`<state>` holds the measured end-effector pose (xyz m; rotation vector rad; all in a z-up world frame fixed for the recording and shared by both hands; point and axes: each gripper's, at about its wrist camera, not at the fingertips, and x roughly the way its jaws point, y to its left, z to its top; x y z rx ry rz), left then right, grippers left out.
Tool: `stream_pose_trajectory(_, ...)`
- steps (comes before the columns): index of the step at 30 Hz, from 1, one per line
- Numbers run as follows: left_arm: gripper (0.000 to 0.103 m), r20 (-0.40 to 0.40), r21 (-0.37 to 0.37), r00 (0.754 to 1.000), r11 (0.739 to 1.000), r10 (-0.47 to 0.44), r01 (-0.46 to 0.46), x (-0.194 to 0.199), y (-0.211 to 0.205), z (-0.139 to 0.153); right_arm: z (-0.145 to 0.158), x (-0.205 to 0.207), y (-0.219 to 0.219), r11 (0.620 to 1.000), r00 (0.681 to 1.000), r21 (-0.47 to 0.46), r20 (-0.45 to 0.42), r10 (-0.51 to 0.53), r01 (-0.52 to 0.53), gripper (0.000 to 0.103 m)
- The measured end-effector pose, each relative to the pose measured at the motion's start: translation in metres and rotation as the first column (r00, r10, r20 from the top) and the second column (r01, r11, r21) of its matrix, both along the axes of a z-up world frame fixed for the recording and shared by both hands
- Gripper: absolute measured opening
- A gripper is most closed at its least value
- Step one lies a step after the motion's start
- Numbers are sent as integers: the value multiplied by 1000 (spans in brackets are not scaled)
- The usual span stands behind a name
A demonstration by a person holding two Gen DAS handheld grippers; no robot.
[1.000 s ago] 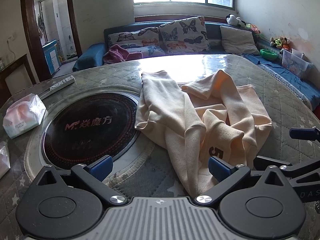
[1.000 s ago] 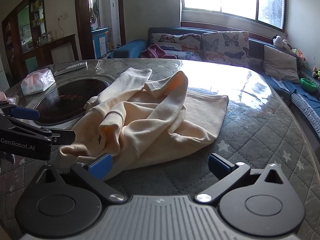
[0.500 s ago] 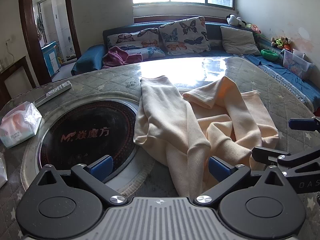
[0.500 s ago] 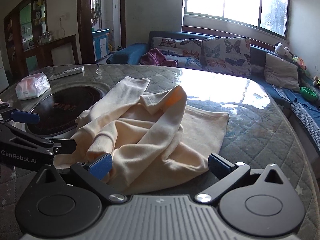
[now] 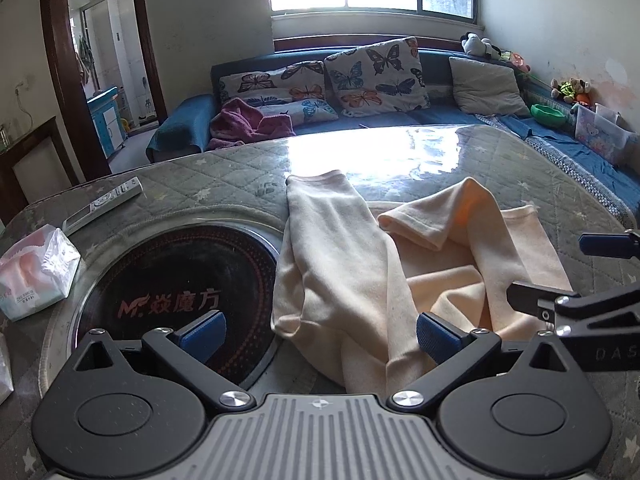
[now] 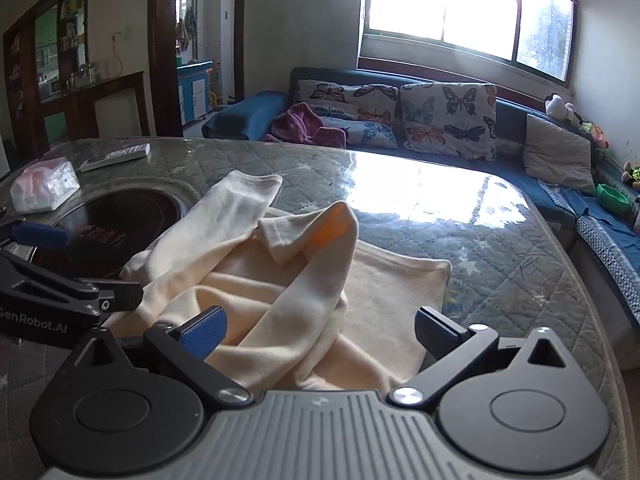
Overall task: Fold clothes
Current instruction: 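Grasp the sweatshirt hem with the left gripper while the right gripper grasps it too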
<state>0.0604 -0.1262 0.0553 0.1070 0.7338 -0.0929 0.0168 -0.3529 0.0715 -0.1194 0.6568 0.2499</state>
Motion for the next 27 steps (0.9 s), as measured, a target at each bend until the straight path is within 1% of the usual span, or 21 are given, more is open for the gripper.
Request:
stream_pose_trajectory(2, 102, -4, -9, 1000, 1000, 3, -3, 6, 0, 0, 0, 10, -2, 1000, 1000, 11, -7, -1, 1, 98)
stream_pose_trajectory(4, 102, -8, -21, 1000, 1000, -3, 3, 12, -1, 0, 0, 19, -4, 1000, 1000, 16, -12, -1, 2, 93)
stream_pose_trajectory(7, 101, -16, -24, 1000, 1000, -11, 11, 20, -4, -2, -1, 34, -7, 999, 1000, 32, -30, -5, 6, 90)
stream_pose_trajectory(11, 101, -16, -13, 999, 1000, -28, 28, 21, -9, -3, -2, 42, -5, 1000, 1000, 20, -30, -1, 2, 90)
stream_pose_trajectory(20, 101, -25, -1, 999, 999, -34, 34, 23, -13, -8, -7, 46, 4, 1000, 999, -6, -35, 18, -19, 90)
stream_pose_trajectory(23, 96, -26, -7, 999, 999, -44, 44, 28, -13, -8, -9, 57, 2, 1000, 999, -5, -41, 17, -17, 90)
stream_pose_trajectory(26, 91, -30, -11, 998, 999, -52, 51, 33, -14, -9, -13, 74, -1, 1000, 998, 16, -56, 10, -9, 82)
stream_pose_trajectory(27, 91, -31, -11, 998, 998, -55, 55, 35, -14, -10, -15, 79, -2, 1000, 998, 20, -59, 8, -6, 77)
